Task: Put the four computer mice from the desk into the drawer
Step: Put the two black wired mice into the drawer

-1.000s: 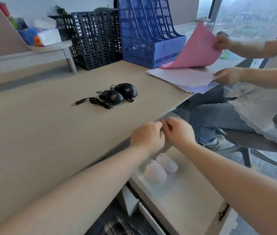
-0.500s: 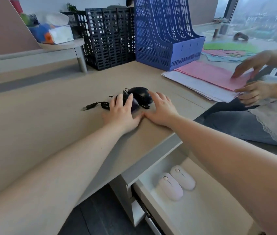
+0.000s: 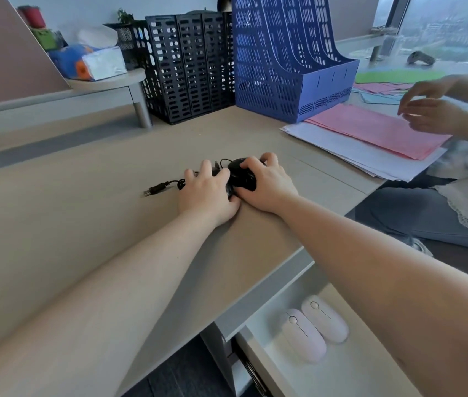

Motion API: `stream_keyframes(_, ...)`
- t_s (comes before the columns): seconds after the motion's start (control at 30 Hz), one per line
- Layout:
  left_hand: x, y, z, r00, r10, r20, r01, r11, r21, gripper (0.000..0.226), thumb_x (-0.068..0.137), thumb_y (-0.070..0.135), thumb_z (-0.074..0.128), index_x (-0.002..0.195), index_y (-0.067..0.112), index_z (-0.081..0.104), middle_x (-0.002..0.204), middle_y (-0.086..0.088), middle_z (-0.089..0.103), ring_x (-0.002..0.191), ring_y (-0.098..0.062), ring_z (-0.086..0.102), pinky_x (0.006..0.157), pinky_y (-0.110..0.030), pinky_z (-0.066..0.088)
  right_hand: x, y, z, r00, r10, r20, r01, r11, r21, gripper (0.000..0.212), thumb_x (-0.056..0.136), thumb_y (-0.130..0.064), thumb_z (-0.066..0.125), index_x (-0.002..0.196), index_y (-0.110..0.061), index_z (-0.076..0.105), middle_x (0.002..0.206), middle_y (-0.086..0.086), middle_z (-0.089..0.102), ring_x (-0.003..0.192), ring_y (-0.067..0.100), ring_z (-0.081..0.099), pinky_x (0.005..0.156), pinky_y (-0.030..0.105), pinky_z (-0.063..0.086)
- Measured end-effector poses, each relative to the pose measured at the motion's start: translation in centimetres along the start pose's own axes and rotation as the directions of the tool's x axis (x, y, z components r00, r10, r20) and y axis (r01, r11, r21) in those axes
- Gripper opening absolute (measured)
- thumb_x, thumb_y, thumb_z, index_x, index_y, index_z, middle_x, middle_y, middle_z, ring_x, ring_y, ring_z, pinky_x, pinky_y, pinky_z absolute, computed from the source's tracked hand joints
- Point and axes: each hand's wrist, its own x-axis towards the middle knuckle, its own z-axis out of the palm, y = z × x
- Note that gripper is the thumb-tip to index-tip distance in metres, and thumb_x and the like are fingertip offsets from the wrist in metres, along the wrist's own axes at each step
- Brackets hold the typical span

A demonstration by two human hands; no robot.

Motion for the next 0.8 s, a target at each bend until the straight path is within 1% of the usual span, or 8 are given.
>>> stream_keyframes(0.07,-0.5,0.4,-0.2,1.000,-0.019,-0.018,0.019,1.000,-0.001,0.039,0.080,0.036,0.058,0.115,0.021,0.049,0.122,-0.008,0.041,0.108,-0.036,0.039,0.072,-0.038,0.040,-0.3,-0.3,0.0,0.998,0.036,-0.046,-0.036,0.999,-0.002,0.049,0.079,-0.042,0.064,0.121,-0.023,0.046,0.127,0.012,0.041,0.111,0.038,0.051,0.088,0.041,0.046)
stream_keyframes(0.13,-1.2,0.8,-0.3,0.999,-0.022,-0.032,0.022,1.000,0.005,0.041,0.082,0.030,0.060,0.120,0.023,0.047,0.124,-0.008,0.040,0.108,-0.036,0.041,0.072,-0.037,0.039,-0.7,-0.6,-0.1,0.995,0.060,-0.076,-0.061,0.998,-0.015,0.050,0.078,-0.036,0.063,0.123,-0.023,0.045,0.123,0.014,0.045,0.110,0.040,0.051,0.089,0.041,0.046)
stream_keyframes(0.23,-2.6,1.0,-0.2,0.998,0.008,-0.064,-0.006,1.000,0.025,0.040,0.088,0.019,0.054,0.126,0.025,0.045,0.128,-0.007,0.040,0.106,-0.035,0.044,0.068,-0.036,0.038,-1.9,-0.9,-0.3,0.996,0.078,-0.050,-0.081,0.995,-0.060,0.055,0.079,-0.040,0.059,0.131,-0.030,0.043,0.122,0.015,0.050,0.111,0.040,0.050,0.095,0.043,0.043)
stream_keyframes(0.33,-4.2,1.4,-0.2,0.995,0.072,-0.063,-0.069,0.997,0.045,0.039,0.091,0.012,0.046,0.129,0.024,0.044,0.128,-0.009,0.042,0.101,-0.036,0.048,0.071,-0.039,0.043,-3.7,-0.8,-1.1,0.994,0.107,-0.002,-0.106,0.988,-0.112,0.050,0.080,-0.044,0.057,0.126,-0.030,0.048,0.120,0.015,0.049,0.111,0.040,0.048,0.094,0.044,0.045)
stream_keyframes(0.53,-8.4,3.5,-2.0,0.987,0.151,0.052,-0.156,0.980,0.121,0.047,0.088,0.008,0.049,0.131,0.025,0.042,0.122,-0.011,0.043,0.095,-0.038,0.056,0.073,-0.041,0.047,-7.6,-0.5,-4.6,0.968,0.186,0.170,-0.152,0.969,-0.196,0.057,0.073,-0.049,0.060,0.125,-0.030,0.047,0.116,0.014,0.047,0.102,0.039,0.054,0.088,0.045,0.053)
stream_keyframes(0.67,-12.0,6.4,-3.2,0.968,0.230,0.100,-0.243,0.958,0.150,0.041,0.085,0.003,0.049,0.123,0.019,0.047,0.116,-0.010,0.045,0.094,-0.038,0.056,0.069,-0.039,0.043,-11.6,0.6,-6.9,0.965,0.190,0.182,-0.160,0.973,-0.166,0.058,0.072,-0.049,0.065,0.122,-0.027,0.048,0.109,0.014,0.052,0.095,0.036,0.058,0.073,0.034,0.050)
stream_keyframes(0.73,-13.5,7.9,-3.5,0.962,0.243,0.124,-0.260,0.953,0.153,0.040,0.083,0.002,0.051,0.120,0.018,0.048,0.114,-0.010,0.044,0.095,-0.037,0.056,0.066,-0.038,0.040,-13.5,1.4,-7.6,0.963,0.201,0.181,-0.180,0.975,-0.128,0.057,0.070,-0.046,0.066,0.119,-0.026,0.047,0.107,0.013,0.055,0.091,0.034,0.060,0.068,0.032,0.046)
stream_keyframes(0.8,-14.9,9.1,-3.9,0.957,0.254,0.141,-0.275,0.947,0.165,0.039,0.083,0.003,0.053,0.119,0.018,0.048,0.114,-0.010,0.044,0.096,-0.037,0.056,0.066,-0.038,0.038,-15.2,2.2,-8.4,0.961,0.210,0.178,-0.193,0.975,-0.111,0.057,0.069,-0.043,0.067,0.118,-0.025,0.046,0.106,0.012,0.057,0.088,0.031,0.059,0.067,0.033,0.048)
